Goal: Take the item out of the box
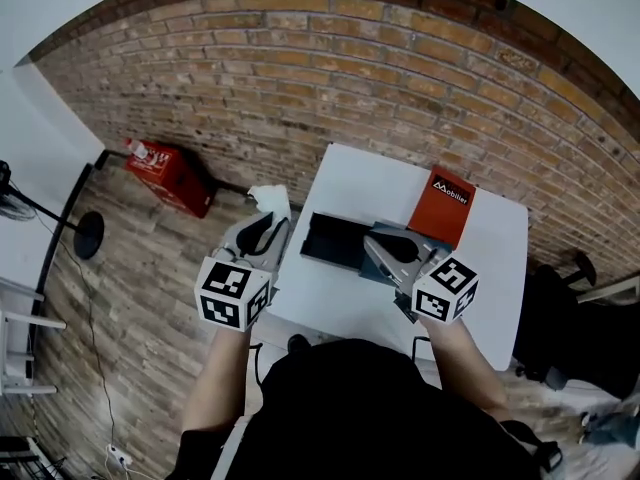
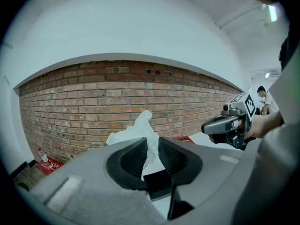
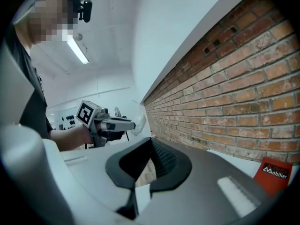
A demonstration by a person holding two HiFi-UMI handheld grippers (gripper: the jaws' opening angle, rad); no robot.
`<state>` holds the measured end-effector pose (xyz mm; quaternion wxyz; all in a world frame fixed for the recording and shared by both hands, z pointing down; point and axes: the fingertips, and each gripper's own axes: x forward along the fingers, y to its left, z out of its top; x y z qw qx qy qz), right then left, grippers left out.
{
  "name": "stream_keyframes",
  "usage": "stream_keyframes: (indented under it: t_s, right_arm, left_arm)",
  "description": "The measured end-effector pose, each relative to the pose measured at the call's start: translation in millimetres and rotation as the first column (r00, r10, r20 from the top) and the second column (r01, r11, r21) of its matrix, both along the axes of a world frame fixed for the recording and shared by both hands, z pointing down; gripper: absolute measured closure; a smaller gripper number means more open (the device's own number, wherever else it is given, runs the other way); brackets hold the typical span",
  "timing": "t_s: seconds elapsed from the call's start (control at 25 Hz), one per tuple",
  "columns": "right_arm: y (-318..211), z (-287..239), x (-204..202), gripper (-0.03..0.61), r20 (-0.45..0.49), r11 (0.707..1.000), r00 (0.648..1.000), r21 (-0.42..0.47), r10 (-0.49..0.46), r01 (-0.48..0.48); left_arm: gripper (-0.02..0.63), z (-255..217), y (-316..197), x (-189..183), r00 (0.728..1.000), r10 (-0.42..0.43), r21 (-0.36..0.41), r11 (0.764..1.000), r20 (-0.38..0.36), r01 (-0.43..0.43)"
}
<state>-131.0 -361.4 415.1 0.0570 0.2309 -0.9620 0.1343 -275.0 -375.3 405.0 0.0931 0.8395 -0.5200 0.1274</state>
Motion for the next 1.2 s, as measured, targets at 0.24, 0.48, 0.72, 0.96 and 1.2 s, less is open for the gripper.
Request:
stream_keyframes:
  t_s: [0.24,0.48,0.72,0.96,1.2]
  right_arm:
    - [-7,-29,6,0.58,0.004,0.997,0.999,0.069,0.035,-0.035]
    - [-3,-50,5,0.58,-0.013,0.988,1.0,0.152,0.023,-0.021]
    - [7,-48,-2,0.58,-0.003,0.988,1.0,0.155,0.014,-0.013]
    - [6,-41,-2,0.58,0.018,0.99,0.999,0.131,0.048,-0.05]
    - [6,-38,-2,0.58,0.022,0.99,0.998,0.13,0.053,-0.056]
  left_arm:
    - [0.534,-30,2,-16,1.0,0.002,0.087,0.996,-0.015,-0.001]
    - [0.535,-50,5,-23,0.998,0.016,0.155,0.988,-0.054,-0.007]
    - [0.535,-46,7,-26,0.997,0.015,0.155,0.988,-0.079,-0.003]
    - [0.537,-40,8,-17,0.997,0.017,0.144,0.99,-0.079,-0.006]
    - [0.537,-33,10,-9,0.996,0.021,0.126,0.992,-0.089,-0.01]
